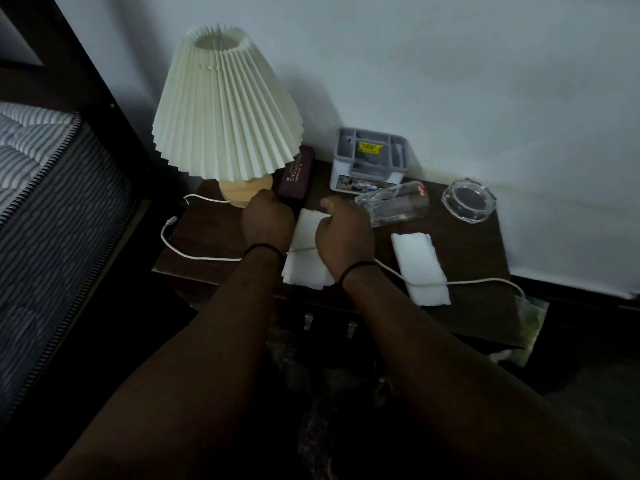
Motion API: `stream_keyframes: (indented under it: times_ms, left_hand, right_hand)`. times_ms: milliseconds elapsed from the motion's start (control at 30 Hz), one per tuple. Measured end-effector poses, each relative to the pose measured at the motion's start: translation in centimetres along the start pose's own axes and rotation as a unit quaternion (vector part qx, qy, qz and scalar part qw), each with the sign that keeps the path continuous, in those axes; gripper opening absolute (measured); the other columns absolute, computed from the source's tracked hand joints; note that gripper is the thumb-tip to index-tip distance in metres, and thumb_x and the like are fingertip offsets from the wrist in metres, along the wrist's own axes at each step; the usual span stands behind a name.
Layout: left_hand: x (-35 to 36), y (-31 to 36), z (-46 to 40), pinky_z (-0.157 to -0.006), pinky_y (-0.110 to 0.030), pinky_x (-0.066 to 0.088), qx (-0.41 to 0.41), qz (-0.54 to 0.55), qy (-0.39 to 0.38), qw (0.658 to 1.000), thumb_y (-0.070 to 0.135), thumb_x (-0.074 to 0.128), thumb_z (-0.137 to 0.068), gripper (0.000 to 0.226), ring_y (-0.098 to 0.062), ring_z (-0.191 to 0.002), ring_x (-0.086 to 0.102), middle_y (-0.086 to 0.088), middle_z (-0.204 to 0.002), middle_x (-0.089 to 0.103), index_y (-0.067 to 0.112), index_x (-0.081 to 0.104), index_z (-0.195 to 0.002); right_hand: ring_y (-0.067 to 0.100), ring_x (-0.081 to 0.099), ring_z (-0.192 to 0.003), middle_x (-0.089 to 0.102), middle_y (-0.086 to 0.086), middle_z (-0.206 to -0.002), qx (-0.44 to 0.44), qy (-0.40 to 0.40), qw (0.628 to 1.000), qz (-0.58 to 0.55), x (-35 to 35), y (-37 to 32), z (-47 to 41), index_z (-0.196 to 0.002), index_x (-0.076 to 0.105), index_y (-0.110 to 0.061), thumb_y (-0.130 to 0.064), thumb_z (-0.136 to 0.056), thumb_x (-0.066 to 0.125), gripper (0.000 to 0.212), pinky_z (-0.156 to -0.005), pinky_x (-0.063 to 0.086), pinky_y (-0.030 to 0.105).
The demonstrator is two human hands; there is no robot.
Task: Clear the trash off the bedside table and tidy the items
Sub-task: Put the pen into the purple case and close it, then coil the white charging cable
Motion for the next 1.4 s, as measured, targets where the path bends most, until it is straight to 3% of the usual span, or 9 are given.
stream_keyframes:
  times_ms: [200,333,533,633,700,867,1100,1267,1400]
  left_hand:
    - [-0.9,0.6,3.1,-0.072,-0.031,0.038,0.058,-0.063,0.000,0.996,0.011,0.048,-0.093,0.021,-0.040,-0.095,0.064,-0.023,-0.099,0.069,-0.003,0.064,-0.088]
    - [-1.6,0.9,5.4,-0.071,-0.029,0.038,0.083,-0.104,-0.018,0.991,0.012,0.051,-0.090,0.022,-0.039,-0.095,0.065,-0.019,-0.100,0.071,0.002,0.070,-0.091]
    - [-2.0,0.4,7.2,-0.075,-0.037,0.049,0.103,-0.156,-0.058,0.981,0.012,0.057,-0.086,0.020,-0.038,-0.092,0.066,-0.019,-0.094,0.072,0.004,0.075,-0.085]
    - [-2.1,0.0,7.0,-0.073,-0.032,0.046,0.094,-0.151,-0.057,0.982,0.015,0.062,-0.083,0.015,-0.034,-0.092,0.067,-0.013,-0.092,0.074,0.012,0.076,-0.083]
    - [-1.8,-0.1,6.9,-0.078,-0.032,0.046,0.096,-0.147,-0.061,0.983,0.019,0.065,-0.084,0.014,-0.032,-0.098,0.066,-0.011,-0.099,0.074,0.015,0.075,-0.092]
    - [-0.2,0.7,6.9,-0.094,-0.038,0.049,0.165,-0.120,-0.102,0.974,0.031,0.074,-0.084,0.037,-0.025,-0.108,0.064,-0.007,-0.114,0.071,0.016,0.069,-0.117]
    - [0.7,2.1,7.3,-0.102,-0.043,0.043,0.261,-0.159,-0.114,0.945,0.031,0.068,-0.089,0.046,-0.029,-0.124,0.056,-0.008,-0.132,0.064,0.018,0.061,-0.133]
    - [-0.1,1.8,7.2,-0.085,-0.043,0.051,0.237,-0.197,-0.120,0.944,0.027,0.064,-0.090,0.019,-0.027,-0.102,0.065,-0.006,-0.106,0.073,0.019,0.076,-0.104]
    - [-1.5,1.8,7.3,-0.074,-0.039,0.052,0.232,-0.192,-0.098,0.949,0.033,0.065,-0.089,0.016,-0.024,-0.087,0.065,-0.002,-0.088,0.073,0.020,0.074,-0.083]
  right_hand:
    - [0.030,0.061,-0.107,0.071,0.012,-0.107,0.012,0.023,1.000,0.007,-5.0,2.8,3.4,-0.106,0.072,-0.009,-0.005,-0.088,0.051,0.029,-0.092,0.047,0.040]
    - [0.027,0.062,-0.102,0.070,0.009,-0.102,0.032,0.020,0.999,0.039,-7.4,4.9,5.5,-0.098,0.070,-0.010,-0.017,-0.092,0.051,0.020,-0.089,0.048,0.041]
    - [0.024,0.061,-0.106,0.071,0.006,-0.103,0.054,-0.017,0.995,0.085,-7.5,7.3,6.6,-0.097,0.073,-0.013,-0.026,-0.091,0.059,0.020,-0.095,0.045,0.035]
    - [0.026,0.059,-0.109,0.070,0.005,-0.106,0.067,-0.039,0.993,0.094,-6.8,7.6,6.2,-0.100,0.072,-0.016,-0.033,-0.089,0.065,0.022,-0.093,0.049,0.038]
    - [0.028,0.056,-0.113,0.069,0.004,-0.108,0.080,-0.045,0.991,0.093,-6.4,7.8,5.8,-0.104,0.072,-0.017,-0.036,-0.088,0.067,0.025,-0.094,0.049,0.040]
    - [0.026,0.059,-0.105,0.070,0.002,-0.099,0.068,-0.050,0.990,0.116,-5.7,7.5,4.8,-0.095,0.075,-0.024,-0.035,-0.095,0.055,0.023,-0.087,0.050,0.037]
    - [0.025,0.063,-0.097,0.073,0.002,-0.098,-0.022,0.061,0.995,0.073,-8.3,6.4,4.8,-0.097,0.073,-0.020,-0.030,-0.094,0.055,0.021,-0.092,0.042,0.036]
    - [0.024,0.066,-0.095,0.075,0.004,-0.098,-0.050,0.139,0.988,0.037,-10.2,6.2,5.8,-0.099,0.075,-0.016,-0.023,-0.092,0.061,0.017,-0.092,0.041,0.035]
    - [0.023,0.065,-0.088,0.074,0.001,-0.094,-0.048,0.183,0.981,0.034,-10.9,6.0,6.5,-0.095,0.074,-0.018,-0.020,-0.090,0.063,0.013,-0.086,0.039,0.033]
Point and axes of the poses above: each hand's wrist, its own z-axis away from the middle knuckle, its own x-axis out of the palm, y = z × x, the point moved 4 cm from there along -z, towards the middle knuckle
